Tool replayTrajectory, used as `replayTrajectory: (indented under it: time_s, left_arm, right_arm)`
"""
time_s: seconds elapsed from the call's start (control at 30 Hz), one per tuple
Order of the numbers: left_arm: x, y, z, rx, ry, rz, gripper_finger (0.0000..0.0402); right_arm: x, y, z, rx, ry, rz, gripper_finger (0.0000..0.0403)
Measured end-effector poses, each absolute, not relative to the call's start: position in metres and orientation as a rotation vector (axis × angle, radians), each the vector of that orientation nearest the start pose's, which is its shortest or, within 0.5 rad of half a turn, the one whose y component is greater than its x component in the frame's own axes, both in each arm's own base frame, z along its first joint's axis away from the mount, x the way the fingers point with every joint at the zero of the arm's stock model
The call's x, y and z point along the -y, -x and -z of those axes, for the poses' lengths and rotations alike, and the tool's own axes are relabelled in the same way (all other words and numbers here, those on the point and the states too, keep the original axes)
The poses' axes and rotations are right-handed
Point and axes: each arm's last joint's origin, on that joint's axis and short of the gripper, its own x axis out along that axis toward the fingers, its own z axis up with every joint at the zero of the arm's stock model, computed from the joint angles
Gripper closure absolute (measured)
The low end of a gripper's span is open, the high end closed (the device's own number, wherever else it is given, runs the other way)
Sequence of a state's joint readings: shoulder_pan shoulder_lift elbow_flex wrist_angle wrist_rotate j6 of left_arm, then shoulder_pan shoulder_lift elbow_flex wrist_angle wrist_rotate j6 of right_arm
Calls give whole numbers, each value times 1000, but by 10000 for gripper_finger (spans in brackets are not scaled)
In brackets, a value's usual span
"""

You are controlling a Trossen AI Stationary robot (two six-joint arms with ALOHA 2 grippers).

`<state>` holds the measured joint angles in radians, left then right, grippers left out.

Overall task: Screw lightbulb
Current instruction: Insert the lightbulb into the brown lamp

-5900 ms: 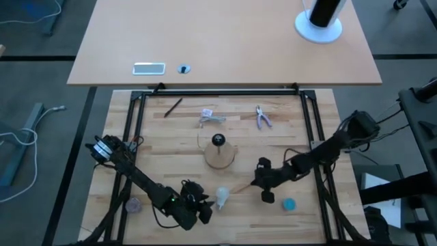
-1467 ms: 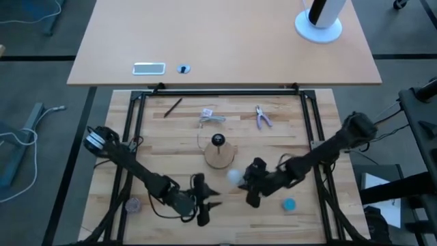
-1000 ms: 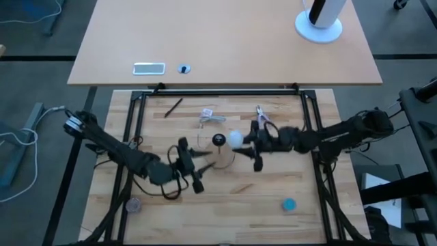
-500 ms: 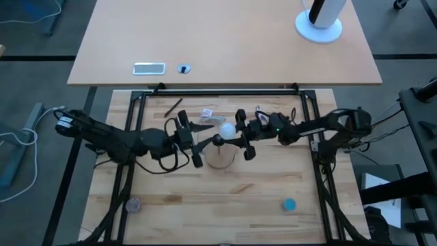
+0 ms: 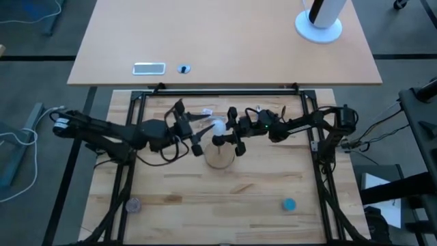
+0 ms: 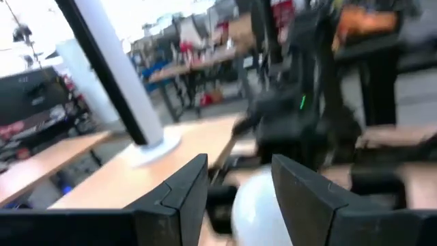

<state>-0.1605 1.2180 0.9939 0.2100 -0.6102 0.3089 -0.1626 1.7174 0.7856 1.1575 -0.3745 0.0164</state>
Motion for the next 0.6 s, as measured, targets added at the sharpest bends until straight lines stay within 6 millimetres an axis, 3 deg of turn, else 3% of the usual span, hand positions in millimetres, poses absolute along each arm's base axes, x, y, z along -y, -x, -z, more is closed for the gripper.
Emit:
replayTrajectory:
  time_s: [0.6]
  left_arm:
    - [21, -278, -343, -143, -320, -413, 247]
  right_arm:
    - [47, -346, -220, 129, 41, -200, 294]
